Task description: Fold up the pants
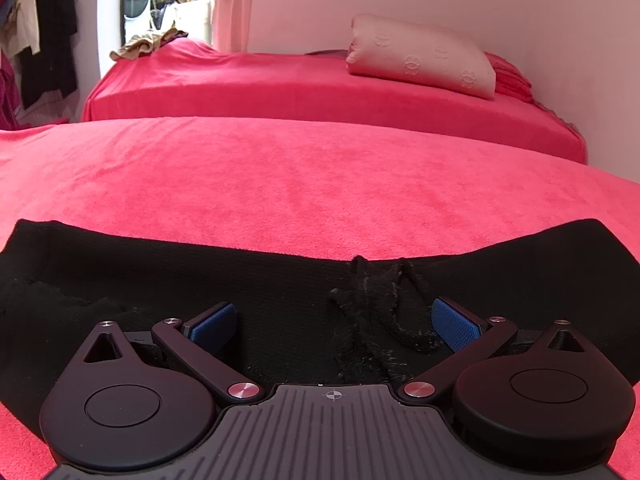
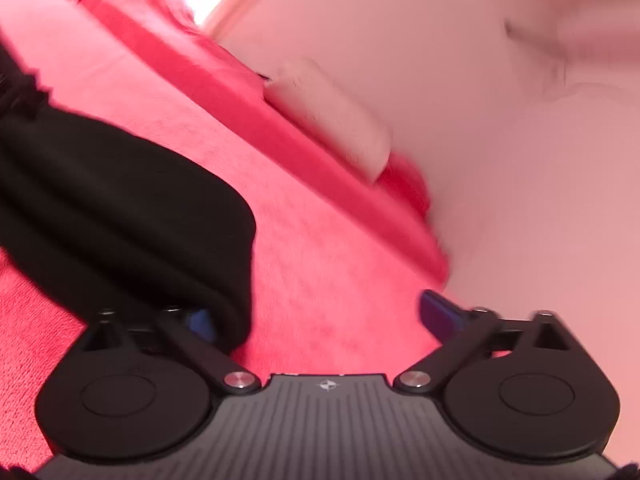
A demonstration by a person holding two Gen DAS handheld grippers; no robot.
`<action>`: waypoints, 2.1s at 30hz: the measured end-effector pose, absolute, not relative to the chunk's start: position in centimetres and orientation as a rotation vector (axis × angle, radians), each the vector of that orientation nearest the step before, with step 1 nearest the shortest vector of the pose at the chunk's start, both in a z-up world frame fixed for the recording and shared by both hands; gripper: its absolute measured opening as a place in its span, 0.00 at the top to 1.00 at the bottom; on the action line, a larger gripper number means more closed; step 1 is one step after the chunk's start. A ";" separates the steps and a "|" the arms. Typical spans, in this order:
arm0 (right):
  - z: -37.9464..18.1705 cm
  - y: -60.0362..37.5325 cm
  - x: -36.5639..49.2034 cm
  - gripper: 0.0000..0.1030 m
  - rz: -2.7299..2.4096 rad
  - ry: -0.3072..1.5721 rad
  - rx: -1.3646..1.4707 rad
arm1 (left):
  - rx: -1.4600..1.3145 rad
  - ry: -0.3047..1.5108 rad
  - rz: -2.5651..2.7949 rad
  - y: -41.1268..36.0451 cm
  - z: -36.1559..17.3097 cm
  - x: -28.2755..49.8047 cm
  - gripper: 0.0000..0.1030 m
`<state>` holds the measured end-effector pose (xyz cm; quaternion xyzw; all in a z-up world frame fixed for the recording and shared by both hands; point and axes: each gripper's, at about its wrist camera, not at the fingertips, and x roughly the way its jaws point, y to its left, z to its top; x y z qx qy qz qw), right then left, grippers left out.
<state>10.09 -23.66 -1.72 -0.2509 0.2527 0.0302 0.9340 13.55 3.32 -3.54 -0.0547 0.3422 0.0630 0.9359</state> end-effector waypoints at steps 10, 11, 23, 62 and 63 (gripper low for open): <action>5.9 -23.0 4.8 0.23 0.451 0.423 -0.261 | -0.123 0.702 0.167 3.6 -3.4 13.4 0.00; 5.8 -22.4 6.0 0.23 0.446 0.416 -0.241 | -0.126 0.701 0.170 3.7 -3.3 13.3 0.00; 3.3 -15.8 8.1 0.24 0.443 0.480 -0.404 | -0.157 0.709 0.172 4.7 -3.4 13.0 0.00; 1.1 15.8 20.9 0.17 1.106 0.927 -0.279 | -0.491 0.647 0.332 22.4 -1.7 -0.6 0.00; 0.4 16.2 21.1 0.17 1.106 0.951 -0.270 | -0.483 0.644 0.330 22.4 -1.7 -0.5 0.00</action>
